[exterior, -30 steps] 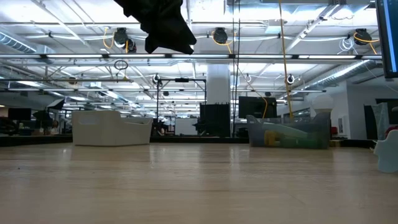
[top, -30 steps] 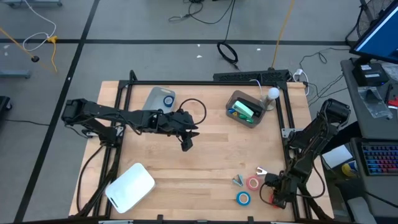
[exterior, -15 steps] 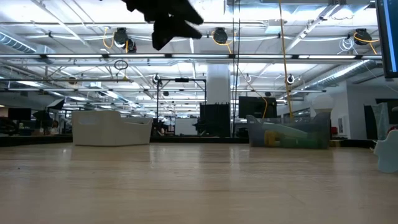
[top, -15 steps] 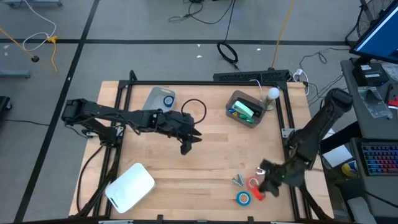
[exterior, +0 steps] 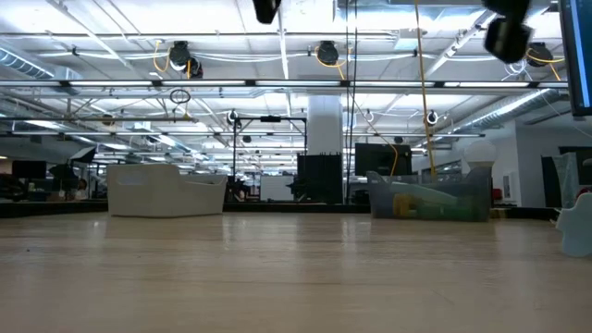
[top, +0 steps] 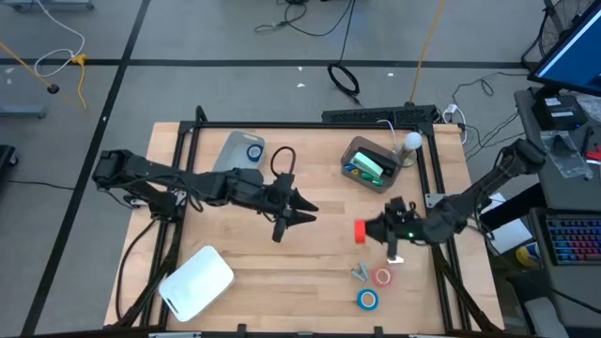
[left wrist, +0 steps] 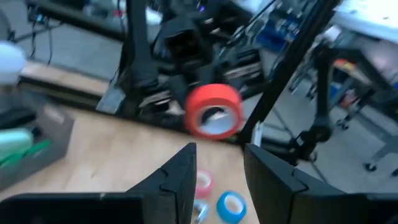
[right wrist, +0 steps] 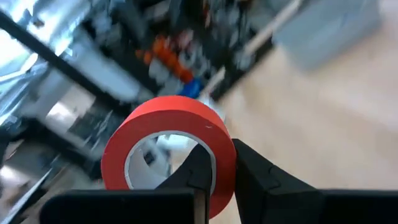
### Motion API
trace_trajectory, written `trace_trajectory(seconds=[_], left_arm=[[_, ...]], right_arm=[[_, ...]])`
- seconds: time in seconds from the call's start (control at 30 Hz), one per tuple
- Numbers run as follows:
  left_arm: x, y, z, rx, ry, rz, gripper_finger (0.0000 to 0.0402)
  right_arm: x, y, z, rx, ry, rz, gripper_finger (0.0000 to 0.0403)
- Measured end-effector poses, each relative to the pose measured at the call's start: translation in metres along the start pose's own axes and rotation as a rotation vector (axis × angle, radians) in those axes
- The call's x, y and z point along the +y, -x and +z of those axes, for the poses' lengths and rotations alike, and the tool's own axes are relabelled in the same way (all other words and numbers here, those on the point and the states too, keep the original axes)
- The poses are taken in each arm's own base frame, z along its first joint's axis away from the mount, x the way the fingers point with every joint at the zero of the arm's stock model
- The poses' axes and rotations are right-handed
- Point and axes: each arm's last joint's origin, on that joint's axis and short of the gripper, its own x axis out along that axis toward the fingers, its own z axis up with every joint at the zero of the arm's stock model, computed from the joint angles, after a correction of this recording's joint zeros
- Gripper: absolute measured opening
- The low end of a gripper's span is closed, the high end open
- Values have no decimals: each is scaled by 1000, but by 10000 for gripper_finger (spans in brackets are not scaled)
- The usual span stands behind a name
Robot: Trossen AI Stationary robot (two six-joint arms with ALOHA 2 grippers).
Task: Pick and place Stapler, Stapler remover, tape
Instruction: Put the orange tape into the gray bin
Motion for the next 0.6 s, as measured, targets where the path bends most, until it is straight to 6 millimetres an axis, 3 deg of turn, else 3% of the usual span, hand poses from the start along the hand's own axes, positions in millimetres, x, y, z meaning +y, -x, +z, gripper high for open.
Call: trace_trajectory(seconds=[0.33, 0.6], left_arm=[[-5, 0, 9, -105, 68, -9, 134], [-3, 0, 9, -135, 73, 69, 134]], right_arm=[[-7, -38, 27, -276, 155, -30, 30], [-15, -59, 28, -343, 132, -15, 36]])
